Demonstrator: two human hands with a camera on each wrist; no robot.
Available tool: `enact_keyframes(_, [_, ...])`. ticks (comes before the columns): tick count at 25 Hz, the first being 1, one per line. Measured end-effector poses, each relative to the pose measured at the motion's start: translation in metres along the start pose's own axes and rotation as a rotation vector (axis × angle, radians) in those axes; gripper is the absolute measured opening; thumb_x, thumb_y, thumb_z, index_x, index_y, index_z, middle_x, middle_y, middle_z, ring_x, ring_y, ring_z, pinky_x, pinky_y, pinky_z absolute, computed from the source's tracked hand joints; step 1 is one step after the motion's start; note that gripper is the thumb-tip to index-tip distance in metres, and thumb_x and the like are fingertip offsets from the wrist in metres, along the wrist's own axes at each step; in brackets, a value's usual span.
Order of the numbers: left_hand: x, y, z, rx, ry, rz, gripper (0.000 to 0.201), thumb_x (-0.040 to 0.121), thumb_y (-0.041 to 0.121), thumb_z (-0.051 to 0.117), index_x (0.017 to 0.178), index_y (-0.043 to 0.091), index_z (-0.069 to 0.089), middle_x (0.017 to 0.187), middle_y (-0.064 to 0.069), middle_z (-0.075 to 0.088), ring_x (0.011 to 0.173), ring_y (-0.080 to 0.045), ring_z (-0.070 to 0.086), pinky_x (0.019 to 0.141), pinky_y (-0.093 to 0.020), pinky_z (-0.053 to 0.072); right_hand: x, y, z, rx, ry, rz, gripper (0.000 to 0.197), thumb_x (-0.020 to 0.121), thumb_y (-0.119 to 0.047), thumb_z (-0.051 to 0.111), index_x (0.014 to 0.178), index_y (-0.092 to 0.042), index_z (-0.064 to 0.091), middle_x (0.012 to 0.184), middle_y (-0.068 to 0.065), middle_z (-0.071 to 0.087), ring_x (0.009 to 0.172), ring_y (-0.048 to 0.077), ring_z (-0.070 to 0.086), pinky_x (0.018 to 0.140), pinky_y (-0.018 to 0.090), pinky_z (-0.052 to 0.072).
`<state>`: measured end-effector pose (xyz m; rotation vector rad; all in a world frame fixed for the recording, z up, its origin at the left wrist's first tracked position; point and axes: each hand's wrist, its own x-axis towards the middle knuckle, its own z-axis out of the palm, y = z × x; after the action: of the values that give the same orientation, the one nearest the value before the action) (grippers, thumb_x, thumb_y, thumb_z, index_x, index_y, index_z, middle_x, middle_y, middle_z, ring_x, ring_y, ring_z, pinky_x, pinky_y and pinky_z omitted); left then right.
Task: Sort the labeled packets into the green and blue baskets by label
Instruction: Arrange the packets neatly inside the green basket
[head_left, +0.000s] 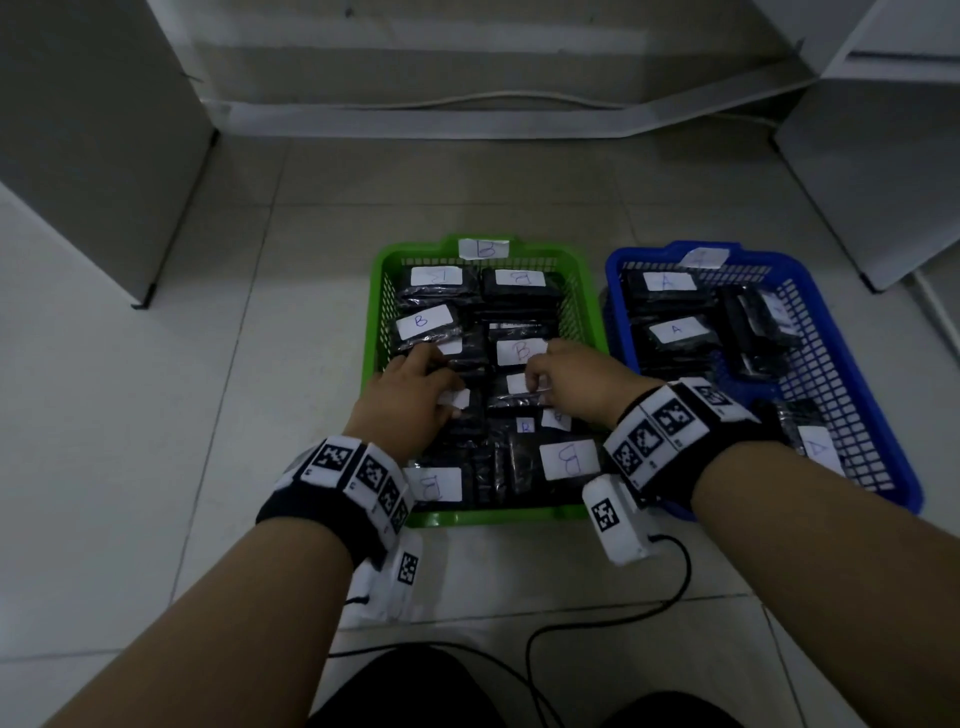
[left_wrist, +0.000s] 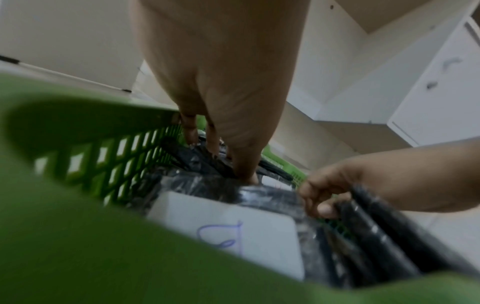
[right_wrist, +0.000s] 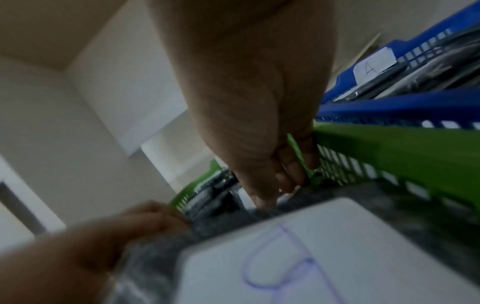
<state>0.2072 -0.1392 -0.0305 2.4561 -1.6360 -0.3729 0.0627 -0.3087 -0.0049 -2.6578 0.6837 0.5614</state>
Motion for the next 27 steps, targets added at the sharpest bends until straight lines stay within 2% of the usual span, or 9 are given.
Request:
enact_keyframes(4, [-0.008,0.003,-0.011,-0.200,0.051,0.115,0.019,0.079,0.030,0.071,0.096,0.021,0.069,0.104,0.002,0.054,0.101,-0.019,0.050,0.090,-0.037,0.045,-0.031,-0.011,-0.024,0.208,-0.161,-0.026,0.032,0.091,-0.042,0.056,0.115,-0.022,0.066,0.106,-0.004,0.054,0.105,0.015,0.052,0.090,0.028,0.042])
enact_keyframes(7, [-0.025,0.008,-0.016,-0.263,-0.211,0.119,0.024,0.079,0.038,0.072,0.097,0.023,0.069,0.098,0.006,0.059,0.092,-0.011,0.055,0.086,-0.030,0.048,-0.057,-0.018,-0.014,0.215,-0.333,-0.062,0.052,0.079,-0.035,0.073,0.126,-0.022,0.055,0.120,-0.005,0.058,0.110,0.016,0.053,0.091,0.028,0.043])
enact_keyframes(9, [-0.033,0.006,-0.014,-0.217,-0.257,0.090,0.030,0.076,0.037,0.074,0.103,0.025,0.067,0.103,0.007,0.060,0.096,-0.011,0.055,0.087,-0.029,0.047,-0.063,-0.020,-0.002,0.184,-0.250,-0.038,0.064,0.073,-0.028,0.079,0.129,-0.021,0.049,0.125,-0.002,0.053,0.114,0.019,0.051,0.090,0.027,0.042])
enact_keyframes(14, [-0.038,0.002,-0.014,-0.243,-0.126,0.035,0.024,0.075,0.028,0.075,0.095,0.019,0.065,0.094,0.005,0.055,0.093,-0.017,0.055,0.079,-0.026,0.042,-0.069,-0.029,0.000,0.236,-0.177,-0.012,0.057,0.073,-0.027,0.079,0.122,-0.020,0.051,0.113,0.002,0.048,0.103,0.020,0.052,0.084,0.027,0.042])
enact_keyframes(17, [-0.038,-0.002,-0.014,-0.232,-0.099,0.050,0.022,0.084,0.020,0.066,0.106,0.018,0.069,0.104,-0.002,0.058,0.099,-0.019,0.056,0.084,-0.023,0.040,-0.068,-0.036,-0.011,0.213,-0.247,-0.040,0.046,0.082,-0.022,0.072,0.123,-0.018,0.051,0.111,0.001,0.059,0.102,0.020,0.056,0.081,0.025,0.041])
enact_keyframes(19, [-0.039,-0.004,-0.014,-0.221,-0.119,0.067,0.028,0.087,0.012,0.061,0.114,0.016,0.068,0.110,-0.005,0.056,0.101,-0.021,0.056,0.085,-0.019,0.036,-0.065,-0.039,-0.026,0.332,-0.186,-0.021,0.037,0.083,-0.021,0.070,0.116,-0.019,0.052,0.102,-0.001,0.059,0.097,0.020,0.057,0.078,0.026,0.043])
enact_keyframes(21, [-0.039,-0.006,-0.017,-0.270,0.011,0.031,0.030,0.089,0.007,0.055,0.116,0.016,0.066,0.113,-0.007,0.056,0.101,-0.024,0.057,0.084,-0.019,0.035,-0.057,-0.046,-0.038,0.451,-0.110,-0.014,0.039,0.084,-0.022,0.069,0.119,-0.017,0.052,0.101,-0.003,0.059,0.094,0.017,0.057,0.078,0.025,0.044])
enact_keyframes(23, [-0.040,-0.008,-0.024,-0.387,0.144,-0.071,0.028,0.092,0.010,0.049,0.116,0.019,0.062,0.112,-0.006,0.061,0.098,-0.024,0.059,0.082,-0.023,0.039,-0.047,-0.061,-0.037,0.451,-0.094,-0.056,0.041,0.084,-0.024,0.069,0.121,-0.015,0.053,0.101,-0.003,0.060,0.093,0.016,0.058,0.077,0.024,0.043])
enact_keyframes(27, [-0.047,-0.014,-0.030,-0.336,0.084,-0.121,0.015,0.093,0.028,0.050,0.103,0.024,0.060,0.092,-0.002,0.069,0.084,-0.024,0.063,0.074,-0.030,0.049,-0.030,-0.083,-0.014,0.453,-0.149,-0.091,0.025,0.085,-0.027,0.067,0.107,-0.014,0.060,0.097,0.001,0.064,0.094,0.020,0.060,0.076,0.027,0.044])
